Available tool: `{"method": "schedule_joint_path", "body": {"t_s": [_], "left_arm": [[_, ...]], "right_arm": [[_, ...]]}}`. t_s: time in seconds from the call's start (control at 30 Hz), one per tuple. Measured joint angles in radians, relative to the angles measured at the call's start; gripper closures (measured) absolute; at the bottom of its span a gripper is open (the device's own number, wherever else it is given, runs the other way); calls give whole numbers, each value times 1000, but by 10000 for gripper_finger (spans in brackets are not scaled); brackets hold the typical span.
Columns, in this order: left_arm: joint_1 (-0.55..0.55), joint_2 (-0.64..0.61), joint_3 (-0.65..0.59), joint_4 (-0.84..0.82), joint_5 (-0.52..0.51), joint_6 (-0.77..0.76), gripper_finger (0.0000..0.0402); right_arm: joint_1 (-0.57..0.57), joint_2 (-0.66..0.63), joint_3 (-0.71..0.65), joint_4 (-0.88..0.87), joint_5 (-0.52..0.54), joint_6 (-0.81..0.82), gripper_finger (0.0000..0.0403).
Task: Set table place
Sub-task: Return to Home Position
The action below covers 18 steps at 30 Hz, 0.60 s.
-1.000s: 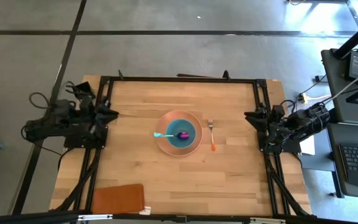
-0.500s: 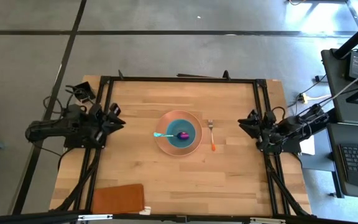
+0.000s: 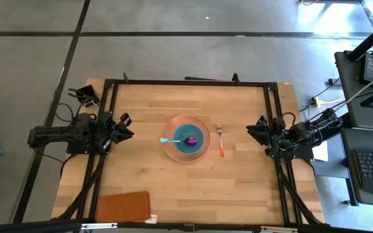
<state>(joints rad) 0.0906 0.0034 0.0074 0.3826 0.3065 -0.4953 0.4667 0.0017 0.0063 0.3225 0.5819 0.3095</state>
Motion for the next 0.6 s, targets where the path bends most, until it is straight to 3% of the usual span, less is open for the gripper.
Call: {"method": "schedule_joint_path", "body": {"t_s": [0.17,0.43,0.6], "left_arm": [[0,0,0,-3,29,10,363],[0,-1,0,-150,55,-6,376],[0,-1,0,-193,55,6,384]], "right_arm": [[0,0,0,-18,1,-28,279],[0,0,0,-32,2,-29,279],[0,0,0,-153,2,-23,279]]}}
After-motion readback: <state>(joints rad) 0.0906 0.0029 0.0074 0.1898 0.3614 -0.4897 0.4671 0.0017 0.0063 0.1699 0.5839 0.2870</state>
